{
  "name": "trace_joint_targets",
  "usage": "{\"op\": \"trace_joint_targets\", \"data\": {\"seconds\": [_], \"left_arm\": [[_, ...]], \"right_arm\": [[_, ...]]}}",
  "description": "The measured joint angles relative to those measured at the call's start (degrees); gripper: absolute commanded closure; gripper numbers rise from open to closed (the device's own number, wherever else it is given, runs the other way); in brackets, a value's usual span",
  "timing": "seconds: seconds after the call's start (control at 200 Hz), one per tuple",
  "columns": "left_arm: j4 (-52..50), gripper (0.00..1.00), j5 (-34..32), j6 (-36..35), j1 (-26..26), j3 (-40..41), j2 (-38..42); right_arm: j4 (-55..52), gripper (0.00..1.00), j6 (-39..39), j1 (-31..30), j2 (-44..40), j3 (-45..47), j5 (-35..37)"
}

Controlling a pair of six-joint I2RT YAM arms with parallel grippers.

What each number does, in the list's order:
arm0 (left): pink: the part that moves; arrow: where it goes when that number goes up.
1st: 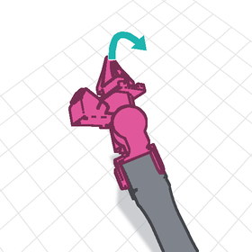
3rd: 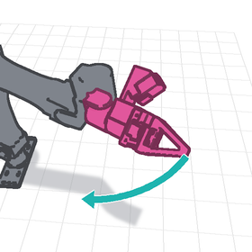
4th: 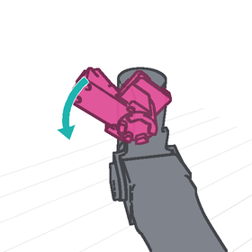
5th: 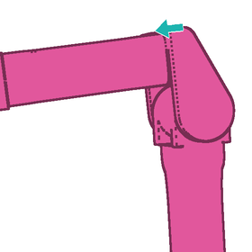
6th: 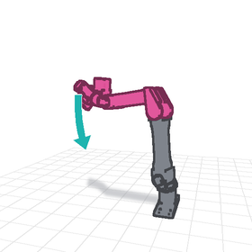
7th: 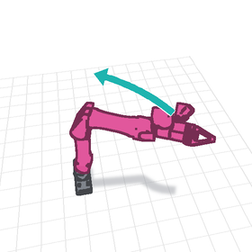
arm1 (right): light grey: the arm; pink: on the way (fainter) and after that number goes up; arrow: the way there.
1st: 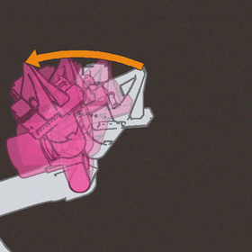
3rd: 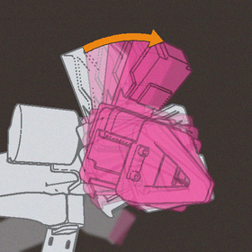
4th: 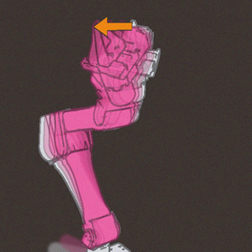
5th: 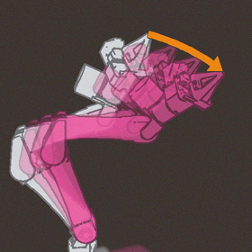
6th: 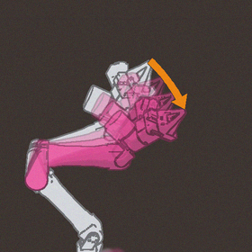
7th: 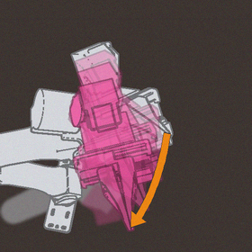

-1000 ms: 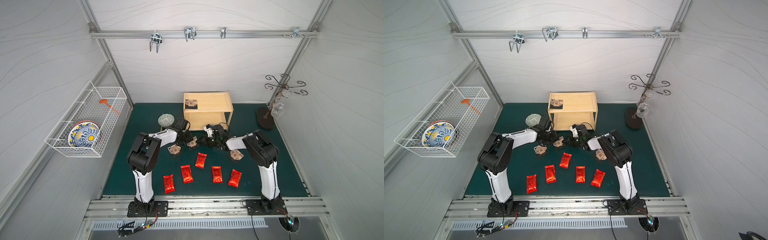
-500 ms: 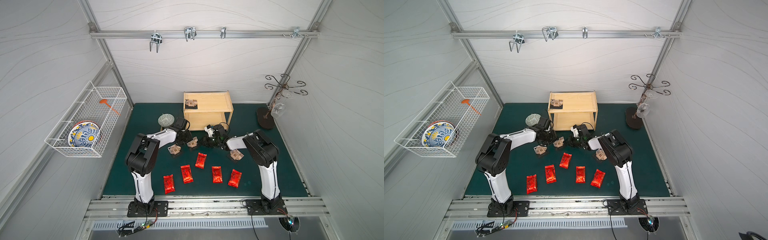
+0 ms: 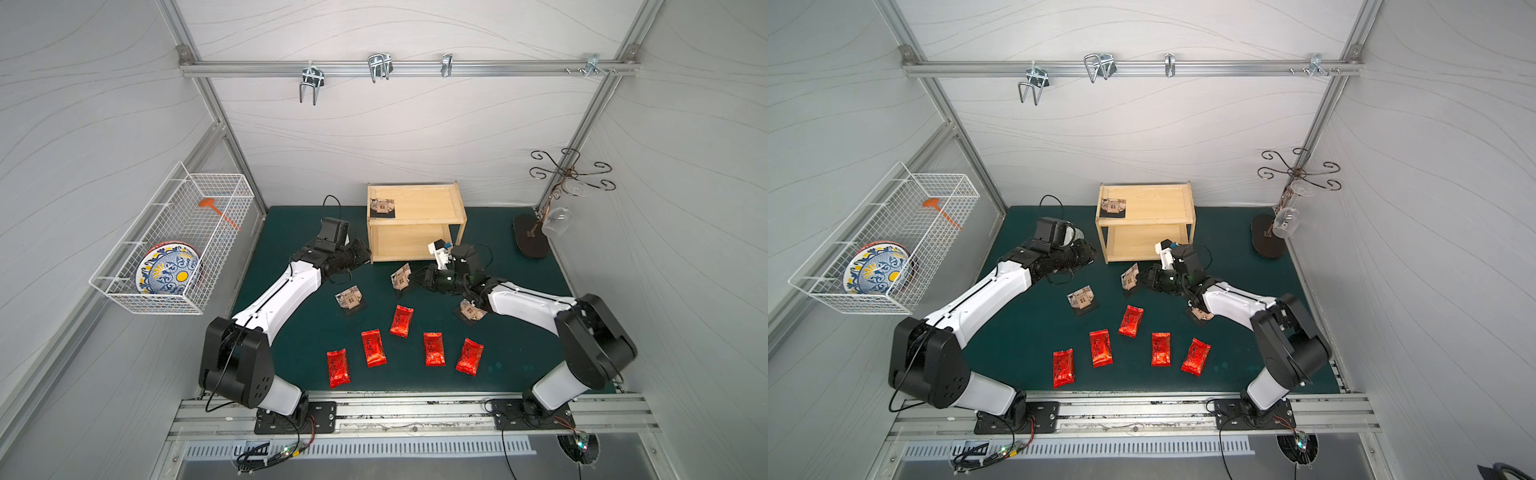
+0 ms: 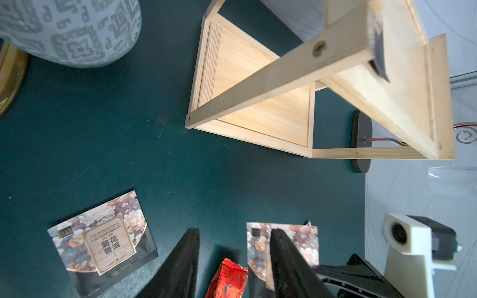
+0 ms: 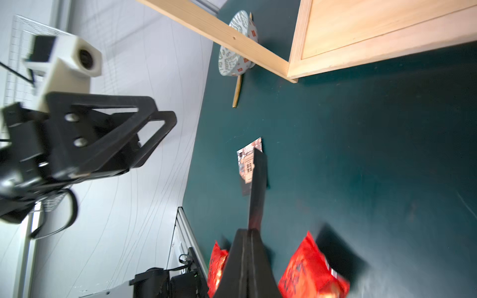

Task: Place the tea bags on the shelf by color
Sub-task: Pick up the tea bag from the center of the board, then place the tea bag on the shelf.

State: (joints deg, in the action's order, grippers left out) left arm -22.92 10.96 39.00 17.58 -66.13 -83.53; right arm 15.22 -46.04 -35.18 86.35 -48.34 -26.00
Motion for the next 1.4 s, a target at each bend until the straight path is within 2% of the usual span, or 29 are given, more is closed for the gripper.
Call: {"op": "trace_joint_targets", "data": {"seconds": [0.14, 0.26, 0.435, 0.655, 0.885, 1.05, 1.401], "left_arm": [[-1.09, 0.50, -0.02, -0.09, -0.26, 1.70, 2.82], [-0.98, 0.50, -0.04, -0.20, 0.24, 2.05, 3.30], [-0.85, 0.50, 0.07, -0.26, 1.57, 2.05, 3.28], [-0.81, 0.49, 0.33, -1.03, 1.77, 2.05, 2.93], [-0.70, 0.49, 0.09, -1.86, 1.77, 2.03, 2.05], [-0.59, 0.49, 0.15, -1.88, 1.66, 2.03, 1.31], [0.48, 0.49, 0.44, -1.88, 1.09, 2.03, 1.31]], "right_arm": [[-6.51, 1.00, 0.94, 0.09, -9.62, -1.95, 2.36], [-11.13, 1.00, 2.21, 1.73, -9.84, -10.25, 2.97], [-12.68, 1.00, 3.04, 7.21, -2.03, -23.41, 2.36], [-17.20, 1.00, 2.73, 14.14, 14.84, -43.15, -1.09], [-24.90, 1.00, 2.29, 14.78, 25.27, -56.48, -2.86], [-30.71, 1.00, 2.67, 13.57, 28.65, -62.25, -2.80], [-36.44, 1.00, 4.59, 12.20, 30.93, -64.13, -0.09]]}}
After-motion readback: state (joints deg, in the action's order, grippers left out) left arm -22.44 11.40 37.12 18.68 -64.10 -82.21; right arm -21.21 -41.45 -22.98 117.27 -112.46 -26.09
